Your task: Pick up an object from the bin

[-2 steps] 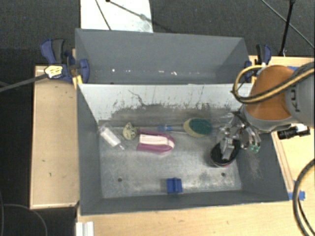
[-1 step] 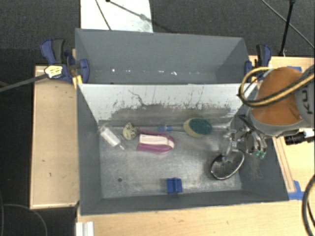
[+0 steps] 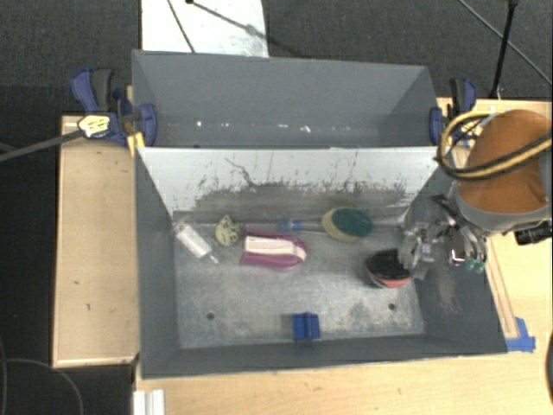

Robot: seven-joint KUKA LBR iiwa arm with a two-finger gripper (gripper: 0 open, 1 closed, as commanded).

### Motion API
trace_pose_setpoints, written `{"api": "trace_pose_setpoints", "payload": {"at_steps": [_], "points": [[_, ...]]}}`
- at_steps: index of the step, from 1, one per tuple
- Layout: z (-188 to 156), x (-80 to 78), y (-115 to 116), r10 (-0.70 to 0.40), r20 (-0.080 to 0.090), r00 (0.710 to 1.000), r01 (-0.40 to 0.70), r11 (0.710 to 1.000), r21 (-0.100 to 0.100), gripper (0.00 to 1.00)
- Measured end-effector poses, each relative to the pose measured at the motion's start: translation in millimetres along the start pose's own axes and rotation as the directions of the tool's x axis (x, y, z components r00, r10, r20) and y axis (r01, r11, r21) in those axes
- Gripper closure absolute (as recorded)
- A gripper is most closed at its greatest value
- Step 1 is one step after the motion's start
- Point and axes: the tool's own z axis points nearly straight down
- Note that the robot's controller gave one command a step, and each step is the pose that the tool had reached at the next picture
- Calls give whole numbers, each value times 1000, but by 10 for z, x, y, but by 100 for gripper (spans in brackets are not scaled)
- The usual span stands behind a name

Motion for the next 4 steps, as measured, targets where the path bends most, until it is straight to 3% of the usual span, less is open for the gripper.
{"api": "trace_pose_setpoints", "payload": {"at_steps": [1,2,3,4], "points": [[7,3,8,-3,-1,1000,3,1000,0,0],[661,54,-88,8,-17,1000,-8,1000,0,0],[624,12,-78,4,1,1000,-4,1000,1,100],[613,2,-82,2,4,1000,-2,1000,1,0]]}}
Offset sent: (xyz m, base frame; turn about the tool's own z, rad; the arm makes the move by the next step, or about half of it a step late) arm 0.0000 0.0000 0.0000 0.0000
